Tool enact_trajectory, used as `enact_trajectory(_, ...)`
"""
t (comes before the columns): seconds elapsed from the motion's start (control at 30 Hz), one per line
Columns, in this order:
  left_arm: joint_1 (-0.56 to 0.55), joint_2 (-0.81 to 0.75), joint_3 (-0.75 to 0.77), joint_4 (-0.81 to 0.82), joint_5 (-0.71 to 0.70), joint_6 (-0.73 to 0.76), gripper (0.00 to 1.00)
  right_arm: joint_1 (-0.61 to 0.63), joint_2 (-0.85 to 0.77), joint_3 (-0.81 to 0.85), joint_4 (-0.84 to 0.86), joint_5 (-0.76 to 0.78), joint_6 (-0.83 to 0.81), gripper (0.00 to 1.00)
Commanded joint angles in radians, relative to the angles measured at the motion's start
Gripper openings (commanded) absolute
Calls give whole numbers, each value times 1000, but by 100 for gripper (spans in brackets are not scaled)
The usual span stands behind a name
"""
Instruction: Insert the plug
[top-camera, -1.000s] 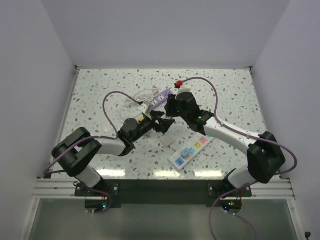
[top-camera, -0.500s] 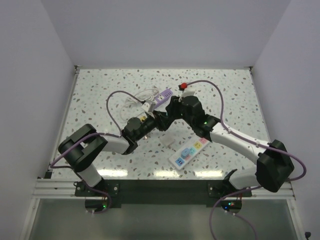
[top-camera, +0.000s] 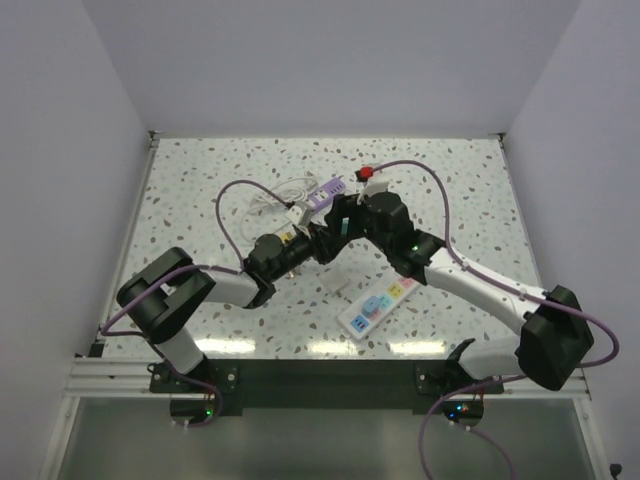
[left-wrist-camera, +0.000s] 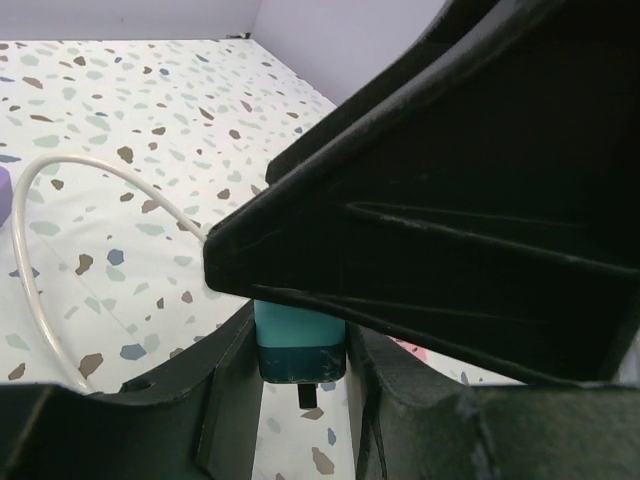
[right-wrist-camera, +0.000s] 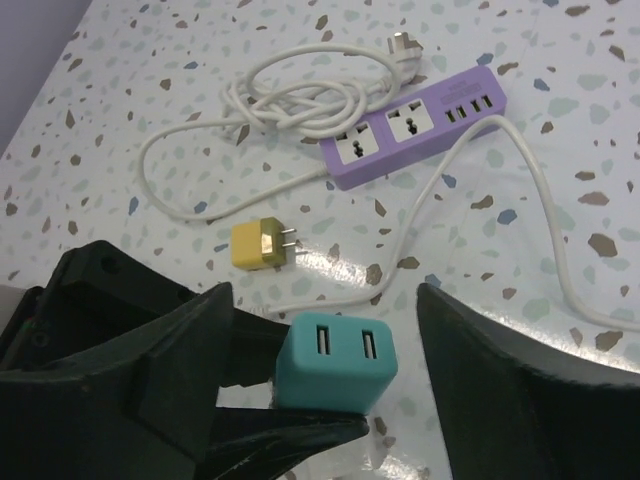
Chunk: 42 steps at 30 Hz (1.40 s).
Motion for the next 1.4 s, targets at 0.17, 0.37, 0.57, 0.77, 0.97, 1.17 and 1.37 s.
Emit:
enact_trajectory(0.17, 75, -105, -36, -10, 230, 102, 0, -123, -152, -10, 91, -230, -170, 99)
enact_trajectory(0.37, 106, -200, -75, -90, 441, 265, 0, -245, -173, -24, 67, -599, -274, 98)
enact_trajectory(0.57, 120, -264, -85, -165, 592, 336, 0, -249, -179, -50, 54, -945, -367, 94)
enact_trajectory(0.77, 123, -294, -85, -216, 601, 371, 0, -246, -196, -49, -4, -1098, -441, 91)
enact_trajectory(0.97, 133, -307, -88, -228, 635, 380, 0, -248, -199, -38, -139, -1141, -543, 89)
enact_trajectory(1.17, 140, -324, -90, -217, 652, 371, 0, -248, -187, -43, -143, -1161, -569, 89)
enact_trajectory(1.37, 138, -321, -92, -186, 685, 350, 0, -246, -140, -34, -130, -1178, -572, 89)
